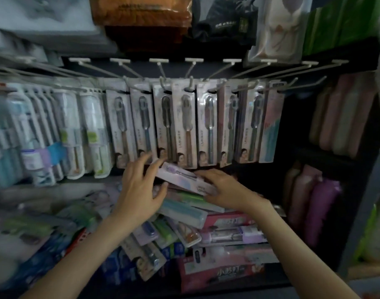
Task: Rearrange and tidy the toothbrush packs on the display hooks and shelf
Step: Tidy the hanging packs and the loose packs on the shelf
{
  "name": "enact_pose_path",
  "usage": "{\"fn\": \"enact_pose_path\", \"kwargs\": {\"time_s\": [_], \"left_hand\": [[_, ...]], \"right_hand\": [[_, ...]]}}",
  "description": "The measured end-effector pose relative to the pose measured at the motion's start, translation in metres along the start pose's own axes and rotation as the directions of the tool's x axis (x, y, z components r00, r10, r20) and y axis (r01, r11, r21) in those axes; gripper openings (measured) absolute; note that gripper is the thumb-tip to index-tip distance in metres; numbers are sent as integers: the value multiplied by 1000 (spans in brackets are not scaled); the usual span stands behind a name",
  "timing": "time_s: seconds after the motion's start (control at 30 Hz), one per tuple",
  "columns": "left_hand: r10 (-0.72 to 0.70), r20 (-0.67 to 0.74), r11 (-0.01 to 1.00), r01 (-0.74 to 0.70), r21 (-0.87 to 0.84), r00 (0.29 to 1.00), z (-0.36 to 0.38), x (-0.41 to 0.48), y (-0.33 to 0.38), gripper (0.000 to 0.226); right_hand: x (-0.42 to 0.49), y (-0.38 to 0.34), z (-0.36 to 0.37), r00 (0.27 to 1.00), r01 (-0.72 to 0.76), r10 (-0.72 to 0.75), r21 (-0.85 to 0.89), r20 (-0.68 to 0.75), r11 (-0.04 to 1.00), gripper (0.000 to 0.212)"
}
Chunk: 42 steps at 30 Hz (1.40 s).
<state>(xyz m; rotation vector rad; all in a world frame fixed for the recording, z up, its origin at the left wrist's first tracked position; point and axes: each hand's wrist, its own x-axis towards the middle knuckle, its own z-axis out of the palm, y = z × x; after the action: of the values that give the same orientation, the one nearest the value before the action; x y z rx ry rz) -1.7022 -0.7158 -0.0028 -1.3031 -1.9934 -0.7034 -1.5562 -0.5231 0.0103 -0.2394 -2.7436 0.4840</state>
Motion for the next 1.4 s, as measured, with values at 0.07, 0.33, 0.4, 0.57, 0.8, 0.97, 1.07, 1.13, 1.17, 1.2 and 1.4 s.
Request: {"fn": "enact_pose_path", "kwargs": {"time_s": [0.07, 0.33, 0.4, 0.57, 0.8, 0.97, 1.07, 1.13, 1.17, 1.2, 1.4], "left_hand": [[-41, 155, 999, 36, 36, 987, -6, -12, -16, 50], [-112, 525, 994, 94, 61, 844, -12, -33, -36, 59], [-104, 533, 995, 85, 59, 840, -9, -30, -37, 59], [-139, 481, 990, 114, 80, 866, -1, -21, -36, 58], [-148, 563, 987, 85, 137, 813, 11, -8, -40, 60], [-135, 549, 987, 65, 145, 825, 10, -7, -36, 62], [-122, 527, 989, 56, 140, 841, 9, -11, -31, 61], [-120, 529, 987, 46, 152, 840, 11, -12, -29, 62], [-120, 530, 987, 44, 154, 839, 13, -13, -29, 62], [-118, 532, 987, 41, 155, 838, 14, -13, -28, 62], [-118, 537, 987, 40, 155, 835, 15, -12, -27, 63]], "right_hand": [[16, -16, 16, 996, 54, -53, -19, 65, 998, 67], [58, -35, 57, 966, 122, -95, -99, 239, 988, 59], [58, -33, 60, 975, 123, -94, -135, 202, 983, 59], [50, -30, 68, 981, 155, -122, -227, 152, 962, 55], [52, -30, 67, 983, 181, -160, -325, 91, 928, 56], [46, -31, 68, 986, 164, -153, -281, 61, 946, 54], [39, -30, 74, 983, 174, -182, -295, -1, 940, 53], [36, -29, 79, 981, 173, -191, -303, -29, 937, 52], [36, -29, 81, 980, 170, -193, -315, -40, 934, 52], [35, -29, 82, 979, 169, -196, -331, -50, 929, 51], [32, -31, 86, 974, 172, -214, -361, -80, 916, 49]]}}
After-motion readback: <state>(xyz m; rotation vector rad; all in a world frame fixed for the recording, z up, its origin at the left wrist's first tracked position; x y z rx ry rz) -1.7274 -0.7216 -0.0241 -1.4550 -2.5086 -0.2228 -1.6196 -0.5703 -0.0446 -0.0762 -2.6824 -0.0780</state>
